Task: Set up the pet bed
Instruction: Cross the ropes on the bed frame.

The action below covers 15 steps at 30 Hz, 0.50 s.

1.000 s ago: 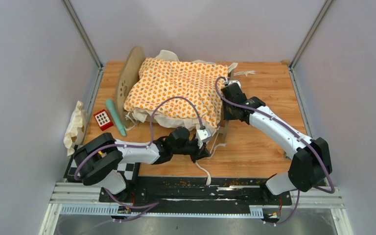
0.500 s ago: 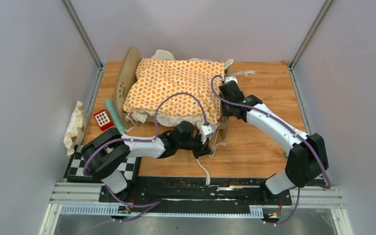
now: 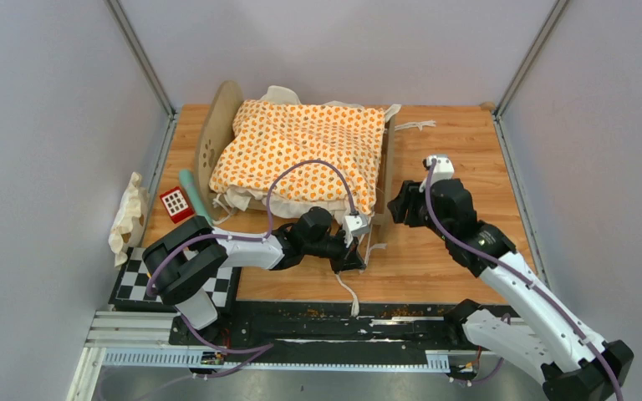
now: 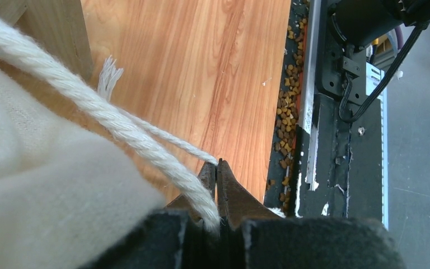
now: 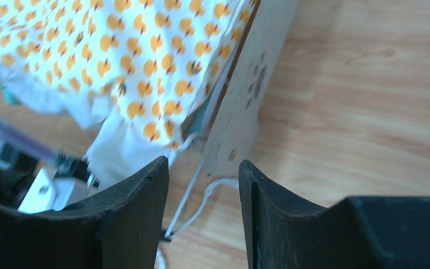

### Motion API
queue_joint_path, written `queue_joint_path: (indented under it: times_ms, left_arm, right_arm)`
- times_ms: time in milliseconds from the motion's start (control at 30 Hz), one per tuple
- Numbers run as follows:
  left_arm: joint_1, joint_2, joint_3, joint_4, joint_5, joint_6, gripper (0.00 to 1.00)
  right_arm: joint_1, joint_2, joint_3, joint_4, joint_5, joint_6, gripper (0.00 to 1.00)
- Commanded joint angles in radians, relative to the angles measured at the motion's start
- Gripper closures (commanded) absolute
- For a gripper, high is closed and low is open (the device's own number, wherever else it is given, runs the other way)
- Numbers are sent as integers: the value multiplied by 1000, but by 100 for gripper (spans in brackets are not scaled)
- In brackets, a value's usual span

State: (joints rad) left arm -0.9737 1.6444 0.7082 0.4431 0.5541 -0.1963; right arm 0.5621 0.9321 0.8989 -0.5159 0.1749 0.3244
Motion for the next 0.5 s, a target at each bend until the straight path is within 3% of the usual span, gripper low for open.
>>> queue_joint_path:
  times_ms: [0,200,467]
  left_arm:
    - [-12,-21,7,-7,63,-17,100]
    - [-12,-9,16,-10,66,-19,100]
    - [-13,-30,1,-10,76,-24,100]
  right_arm:
    - [19,-105,-189,73,-241,211,51]
    - [69,-160,-372,216,-304,388,47]
    - [72,-32,-502,464,-341,528,48]
